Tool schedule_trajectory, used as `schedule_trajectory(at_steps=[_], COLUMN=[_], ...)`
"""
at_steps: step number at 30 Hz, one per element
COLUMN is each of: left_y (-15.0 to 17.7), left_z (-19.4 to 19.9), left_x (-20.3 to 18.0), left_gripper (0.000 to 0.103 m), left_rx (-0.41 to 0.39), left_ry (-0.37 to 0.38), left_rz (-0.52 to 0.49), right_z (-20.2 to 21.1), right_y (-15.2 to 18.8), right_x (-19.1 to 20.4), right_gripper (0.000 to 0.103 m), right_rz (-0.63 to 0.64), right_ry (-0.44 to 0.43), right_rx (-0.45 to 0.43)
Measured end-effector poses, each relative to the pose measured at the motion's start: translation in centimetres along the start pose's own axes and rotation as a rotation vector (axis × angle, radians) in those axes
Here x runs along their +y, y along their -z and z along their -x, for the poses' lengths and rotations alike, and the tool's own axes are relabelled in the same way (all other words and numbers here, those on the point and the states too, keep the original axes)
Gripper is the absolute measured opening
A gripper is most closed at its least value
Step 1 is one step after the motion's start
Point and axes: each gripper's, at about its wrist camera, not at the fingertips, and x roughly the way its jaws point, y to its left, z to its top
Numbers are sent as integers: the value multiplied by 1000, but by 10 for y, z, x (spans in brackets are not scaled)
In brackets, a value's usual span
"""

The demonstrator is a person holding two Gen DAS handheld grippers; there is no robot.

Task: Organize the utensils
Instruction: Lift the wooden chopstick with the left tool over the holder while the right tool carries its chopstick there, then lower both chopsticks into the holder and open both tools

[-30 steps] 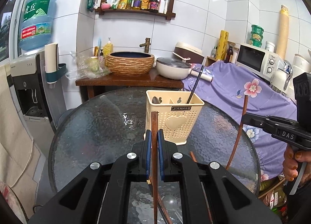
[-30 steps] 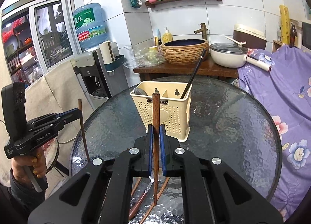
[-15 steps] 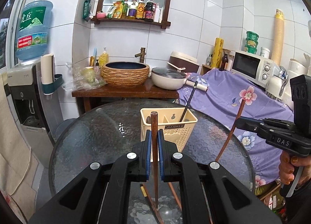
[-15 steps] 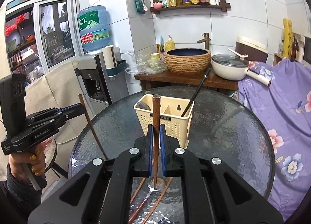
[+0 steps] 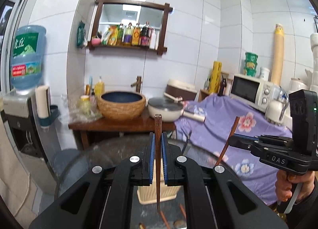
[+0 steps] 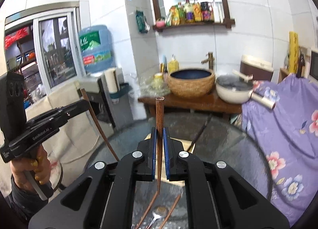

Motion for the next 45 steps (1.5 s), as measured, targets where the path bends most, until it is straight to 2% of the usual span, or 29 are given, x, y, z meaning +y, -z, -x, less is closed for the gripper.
schedule_trajectory(at_steps=[6,11,16,23,28,36,45], left_y=[-45,-55,-36,-5,20,54,70], left_z=[-17,-44,-74,-97,-108,-126,-139], left_x=[-3,-7,-4,6,8,9,15], left_gripper=[7,7,7,7,7,7,7], left_rx=[-79,-109,-114,-123,-91,-9,51], left_ry=[-8,-54,-80,-103,-109,-99,-93], left_rz=[31,39,37,63,56,62,83], right_z=[2,-15,-49,-93,-113,-130,-129], right_y=[-49,-63,-48,-10,16,41,45], right_x=[7,11,5,-14,-23,-22,-19], right_gripper=[7,7,7,7,7,8,8], right_rz=[27,48,48,12,4,2,13], right_ry=[57,110,136,166,172,160,163], right_rx=[-84,-116,-103,-59,-19,16,3])
